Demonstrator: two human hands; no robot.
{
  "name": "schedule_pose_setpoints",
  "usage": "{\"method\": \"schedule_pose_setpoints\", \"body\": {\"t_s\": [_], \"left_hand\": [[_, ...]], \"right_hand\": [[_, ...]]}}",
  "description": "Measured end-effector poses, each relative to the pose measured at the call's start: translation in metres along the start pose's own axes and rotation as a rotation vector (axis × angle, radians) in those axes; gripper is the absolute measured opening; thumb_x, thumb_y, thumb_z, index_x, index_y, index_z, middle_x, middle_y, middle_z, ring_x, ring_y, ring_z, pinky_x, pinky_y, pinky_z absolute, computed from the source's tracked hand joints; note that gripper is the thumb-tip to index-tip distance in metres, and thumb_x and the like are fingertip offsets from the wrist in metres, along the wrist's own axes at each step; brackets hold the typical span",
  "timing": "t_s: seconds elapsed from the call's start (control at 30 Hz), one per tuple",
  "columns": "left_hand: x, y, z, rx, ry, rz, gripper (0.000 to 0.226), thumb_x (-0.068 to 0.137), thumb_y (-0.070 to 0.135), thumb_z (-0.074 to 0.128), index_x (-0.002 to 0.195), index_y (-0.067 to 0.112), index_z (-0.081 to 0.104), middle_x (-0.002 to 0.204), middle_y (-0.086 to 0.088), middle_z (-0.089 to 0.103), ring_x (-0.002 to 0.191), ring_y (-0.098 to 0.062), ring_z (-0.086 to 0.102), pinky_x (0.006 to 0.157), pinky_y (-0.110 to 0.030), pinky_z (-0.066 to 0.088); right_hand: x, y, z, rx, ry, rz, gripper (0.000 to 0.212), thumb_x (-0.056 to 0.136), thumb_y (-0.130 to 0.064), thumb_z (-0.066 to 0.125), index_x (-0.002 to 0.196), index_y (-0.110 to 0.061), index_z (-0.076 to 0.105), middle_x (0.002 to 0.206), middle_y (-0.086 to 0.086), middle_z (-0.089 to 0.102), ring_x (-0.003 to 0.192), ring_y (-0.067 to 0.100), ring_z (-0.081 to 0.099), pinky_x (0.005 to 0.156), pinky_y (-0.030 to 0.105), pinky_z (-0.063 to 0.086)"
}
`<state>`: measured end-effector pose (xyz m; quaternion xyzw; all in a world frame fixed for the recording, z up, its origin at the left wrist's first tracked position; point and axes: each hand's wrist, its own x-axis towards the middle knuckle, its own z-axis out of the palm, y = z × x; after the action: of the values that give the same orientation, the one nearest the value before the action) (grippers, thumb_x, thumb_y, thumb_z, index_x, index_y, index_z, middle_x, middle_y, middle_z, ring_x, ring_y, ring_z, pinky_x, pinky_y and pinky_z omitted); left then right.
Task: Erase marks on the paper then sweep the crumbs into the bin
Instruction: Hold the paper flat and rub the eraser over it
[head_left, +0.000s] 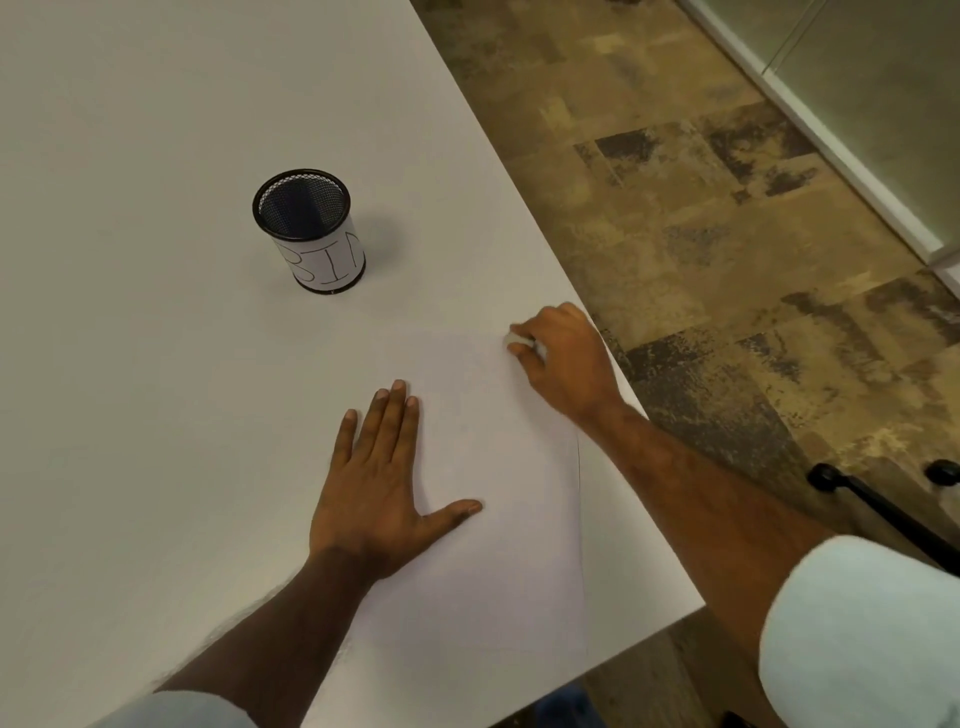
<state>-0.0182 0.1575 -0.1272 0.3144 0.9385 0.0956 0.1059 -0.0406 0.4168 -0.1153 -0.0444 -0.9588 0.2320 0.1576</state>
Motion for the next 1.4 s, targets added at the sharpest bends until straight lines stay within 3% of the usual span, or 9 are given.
{"method": "schedule_pose_setpoints", "body": {"t_s": [0.17, 0.27, 0.33, 0.53, 0.67, 0.73, 0.87, 1.2, 1.4], "left_hand": [[0.000, 0.000, 0.000, -0.002, 0.009, 0.007, 0.115, 0.078, 0.092, 0.022, 0.157, 0.011, 0.000, 0.166, -0.004, -0.008, 0.152, -0.017, -0.008, 0.122, -0.044, 0.001], [0.000, -0.001, 0.001, 0.003, 0.010, 0.013, 0.115, 0.078, 0.092, 0.023, 0.157, 0.011, 0.001, 0.166, -0.005, -0.006, 0.153, -0.018, -0.006, 0.122, -0.045, 0.001], [0.000, 0.000, 0.001, 0.001, 0.012, 0.017, 0.115, 0.079, 0.091, 0.024, 0.157, 0.010, 0.003, 0.166, -0.005, -0.003, 0.153, -0.019, -0.003, 0.122, -0.045, 0.003], [0.001, 0.001, -0.001, 0.005, 0.012, 0.013, 0.115, 0.078, 0.091, 0.026, 0.157, 0.010, 0.004, 0.166, -0.005, -0.003, 0.153, -0.018, -0.004, 0.122, -0.044, 0.002], [0.001, 0.001, -0.001, 0.010, 0.000, 0.008, 0.116, 0.078, 0.092, 0.024, 0.157, 0.011, 0.001, 0.166, -0.004, -0.006, 0.153, -0.018, -0.006, 0.122, -0.045, 0.003], [0.002, 0.002, -0.001, 0.008, 0.000, 0.010, 0.116, 0.078, 0.091, 0.025, 0.157, 0.009, 0.003, 0.166, -0.005, -0.003, 0.153, -0.019, -0.003, 0.121, -0.046, 0.005], [0.002, 0.000, 0.000, 0.001, -0.010, 0.011, 0.117, 0.077, 0.092, 0.026, 0.156, 0.008, 0.010, 0.166, -0.008, 0.002, 0.153, -0.022, 0.003, 0.120, -0.047, 0.007], [0.002, 0.000, 0.000, -0.010, -0.009, 0.000, 0.117, 0.076, 0.094, 0.022, 0.157, 0.012, 0.000, 0.165, -0.003, -0.008, 0.152, -0.019, -0.007, 0.121, -0.044, 0.002], [0.003, -0.002, 0.001, -0.029, -0.023, 0.000, 0.117, 0.076, 0.093, 0.022, 0.157, 0.011, 0.002, 0.165, -0.003, -0.007, 0.152, -0.017, -0.009, 0.123, -0.047, 0.003]], "right_hand": [[-0.018, -0.018, -0.005, 0.084, 0.043, 0.032, 0.012, 0.081, -0.008, 0.074, 0.093, -0.005, 0.073, 0.085, 0.009, 0.071, 0.082, 0.026, 0.060, 0.077, 0.035, 0.046], [-0.070, -0.045, -0.002, 0.172, -0.104, -0.156, 0.014, 0.085, -0.011, 0.069, 0.097, -0.004, 0.072, 0.086, 0.009, 0.070, 0.081, 0.024, 0.059, 0.079, 0.032, 0.044], [-0.081, -0.048, 0.000, 0.198, -0.183, -0.169, 0.017, 0.086, -0.012, 0.068, 0.099, -0.003, 0.072, 0.086, 0.009, 0.069, 0.081, 0.023, 0.059, 0.077, 0.030, 0.046], [0.000, -0.012, 0.005, 0.105, -0.052, -0.012, 0.011, 0.082, -0.008, 0.073, 0.092, -0.004, 0.074, 0.082, 0.009, 0.070, 0.078, 0.027, 0.061, 0.080, 0.023, 0.038], [0.015, -0.013, 0.007, 0.101, 0.064, 0.123, 0.008, 0.081, -0.004, 0.073, 0.089, -0.005, 0.073, 0.083, 0.008, 0.071, 0.082, 0.024, 0.058, 0.073, 0.036, 0.049], [0.000, -0.030, 0.010, 0.150, 0.060, 0.051, 0.010, 0.079, -0.003, 0.074, 0.088, -0.005, 0.073, 0.082, 0.009, 0.071, 0.080, 0.020, 0.056, 0.077, 0.034, 0.045], [-0.044, -0.071, 0.026, 0.214, -0.166, -0.159, 0.015, 0.084, -0.010, 0.070, 0.098, -0.004, 0.073, 0.088, 0.009, 0.071, 0.082, 0.024, 0.062, 0.082, 0.033, 0.047], [0.042, -0.041, 0.034, 0.157, 0.010, 0.066, 0.012, 0.083, -0.010, 0.074, 0.092, -0.003, 0.073, 0.086, 0.013, 0.072, 0.081, 0.030, 0.062, 0.074, 0.046, 0.053], [-0.008, -0.071, 0.041, 0.206, -0.100, -0.124, 0.014, 0.083, -0.008, 0.072, 0.097, -0.003, 0.073, 0.088, 0.011, 0.072, 0.083, 0.026, 0.062, 0.077, 0.036, 0.049]]}}
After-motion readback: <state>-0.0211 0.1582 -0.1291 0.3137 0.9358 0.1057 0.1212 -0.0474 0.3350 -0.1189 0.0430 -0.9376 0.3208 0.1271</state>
